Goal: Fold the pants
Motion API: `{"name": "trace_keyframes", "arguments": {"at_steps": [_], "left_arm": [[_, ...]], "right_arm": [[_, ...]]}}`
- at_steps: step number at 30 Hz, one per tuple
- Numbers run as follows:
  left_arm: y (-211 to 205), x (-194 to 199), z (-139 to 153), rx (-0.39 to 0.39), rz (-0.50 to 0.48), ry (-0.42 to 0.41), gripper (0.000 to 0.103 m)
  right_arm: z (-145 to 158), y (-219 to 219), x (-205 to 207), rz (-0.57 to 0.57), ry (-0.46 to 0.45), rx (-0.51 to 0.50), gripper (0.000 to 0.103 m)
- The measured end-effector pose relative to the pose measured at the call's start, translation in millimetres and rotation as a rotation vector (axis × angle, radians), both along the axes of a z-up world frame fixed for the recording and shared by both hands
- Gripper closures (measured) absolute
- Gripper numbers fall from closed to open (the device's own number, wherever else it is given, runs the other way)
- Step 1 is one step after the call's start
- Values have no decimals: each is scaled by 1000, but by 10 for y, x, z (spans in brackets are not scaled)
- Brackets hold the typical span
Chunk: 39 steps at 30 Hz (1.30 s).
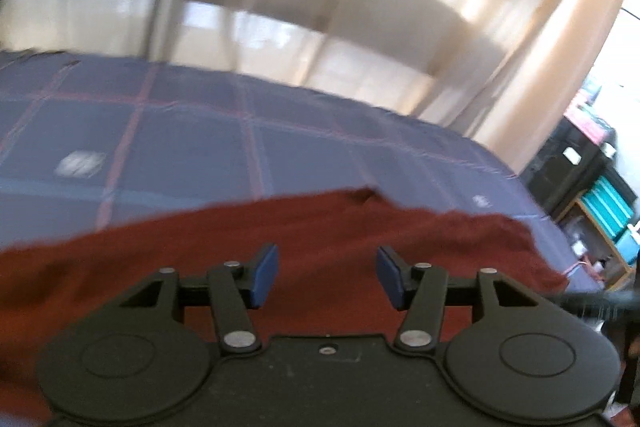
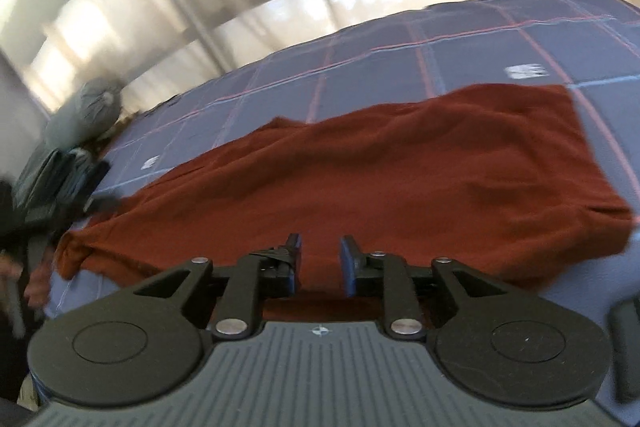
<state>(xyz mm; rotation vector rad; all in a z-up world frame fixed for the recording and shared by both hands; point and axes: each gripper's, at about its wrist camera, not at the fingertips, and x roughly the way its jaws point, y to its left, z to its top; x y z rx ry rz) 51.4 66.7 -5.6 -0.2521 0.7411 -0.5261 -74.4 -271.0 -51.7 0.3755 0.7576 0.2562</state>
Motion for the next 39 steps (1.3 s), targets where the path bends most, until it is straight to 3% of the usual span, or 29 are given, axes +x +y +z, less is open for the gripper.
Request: {"name": "trace_keyframes", "arguments": {"at_steps": [2, 5, 9, 12, 15, 20, 27, 32, 33, 34, 36, 37, 39], "left_arm": [[-191, 225, 3, -18, -54, 17, 0], [-500, 499, -76, 25, -127, 13, 0], [-785, 765, -289, 80, -192, 40, 0], [-933, 880, -389, 114, -204, 47, 0], [-1045, 975, -443, 82, -241, 72, 0], [-1228, 1069, -525, 114, -292, 114, 0], [-1166, 1095, -552, 121, -271, 119, 0], [-1172, 1140, -561, 101, -281, 146, 0], [-1203, 1151, -573, 119, -285, 153, 0], [-1213, 1154, -584, 127, -274, 154, 0], [-1202, 1154, -556, 114, -254, 139, 0], [-1185, 1161, -512, 102, -238, 124, 0], [-1142, 1196, -404, 67, -209, 93, 0]], "right_arm": [[14, 156, -6, 53, -13, 6, 52], [-4, 387, -12, 129, -23, 2, 32], [-30, 611, -74, 191, -76, -154, 12], [-52, 680, -102, 228, -104, -267, 8], [-64, 665, -113, 274, -103, -294, 6], [-113, 675, -93, 312, -139, -384, 6], [-149, 705, -149, 364, -179, -441, 2], [-158, 655, -125, 359, -179, -403, 0], [-172, 657, -103, 353, -175, -402, 2], [-184, 658, -87, 351, -170, -398, 13], [-219, 655, -35, 342, -154, -390, 57], [-226, 645, -14, 336, -141, -385, 89], [-200, 592, 8, 325, -120, -330, 98]]}}
